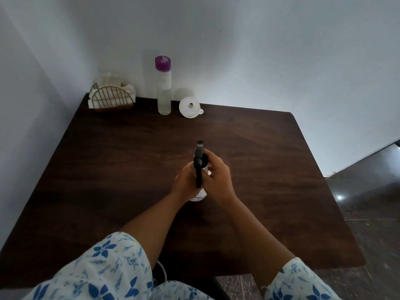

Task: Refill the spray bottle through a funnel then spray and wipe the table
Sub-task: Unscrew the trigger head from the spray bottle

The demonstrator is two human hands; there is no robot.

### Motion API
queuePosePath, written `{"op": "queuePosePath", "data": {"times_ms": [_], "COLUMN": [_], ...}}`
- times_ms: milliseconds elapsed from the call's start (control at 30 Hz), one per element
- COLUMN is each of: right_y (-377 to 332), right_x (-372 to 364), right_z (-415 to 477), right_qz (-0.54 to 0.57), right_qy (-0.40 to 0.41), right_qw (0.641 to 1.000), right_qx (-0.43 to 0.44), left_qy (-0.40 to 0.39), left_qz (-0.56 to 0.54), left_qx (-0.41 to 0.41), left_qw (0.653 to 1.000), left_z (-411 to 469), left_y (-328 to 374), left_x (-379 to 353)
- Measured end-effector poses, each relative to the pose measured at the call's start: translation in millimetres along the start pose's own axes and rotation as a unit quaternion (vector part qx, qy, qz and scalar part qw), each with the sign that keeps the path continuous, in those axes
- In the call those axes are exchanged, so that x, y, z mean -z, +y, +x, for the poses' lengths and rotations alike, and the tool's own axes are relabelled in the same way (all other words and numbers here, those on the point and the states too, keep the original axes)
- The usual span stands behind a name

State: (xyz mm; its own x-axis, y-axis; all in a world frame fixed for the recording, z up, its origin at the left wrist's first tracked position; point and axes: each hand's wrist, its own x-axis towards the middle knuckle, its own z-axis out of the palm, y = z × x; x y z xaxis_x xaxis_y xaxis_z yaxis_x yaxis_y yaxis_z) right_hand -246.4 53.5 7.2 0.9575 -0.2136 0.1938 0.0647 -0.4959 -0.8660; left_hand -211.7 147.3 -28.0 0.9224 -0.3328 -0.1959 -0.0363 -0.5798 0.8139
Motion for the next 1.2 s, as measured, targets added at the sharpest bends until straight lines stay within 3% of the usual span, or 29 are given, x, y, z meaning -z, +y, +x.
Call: {"op": "queuePosePath", "data": {"times_ms": [100,300,667,1200], "right_y": [-2.3,-17.3,-35.9,-36.1], "right_x": [5.3,33.6,91.8,125.1], "right_z": [0.3,-0.5,11.5,6.5], "right_qz": [0.050,0.233,0.287,0.330], "right_qy": [0.000,0.069,0.203,0.260], "right_qw": [0.998,0.969,0.930,0.899], "right_qx": [-0.035,-0.039,-0.108,-0.127], "left_qy": [-0.005,0.008,0.013,0.009], "left_qz": [0.009,-0.087,-0.103,-0.111], "left_qx": [-0.026,-0.002,-0.006,0.001], "left_qw": [1.000,0.996,0.995,0.994], "left_z": [4.7,11.0,11.2,14.7], "left_y": [0.3,-5.1,-6.9,-10.6], "left_x": [-2.0,-8.3,-8.9,-12.7]}}
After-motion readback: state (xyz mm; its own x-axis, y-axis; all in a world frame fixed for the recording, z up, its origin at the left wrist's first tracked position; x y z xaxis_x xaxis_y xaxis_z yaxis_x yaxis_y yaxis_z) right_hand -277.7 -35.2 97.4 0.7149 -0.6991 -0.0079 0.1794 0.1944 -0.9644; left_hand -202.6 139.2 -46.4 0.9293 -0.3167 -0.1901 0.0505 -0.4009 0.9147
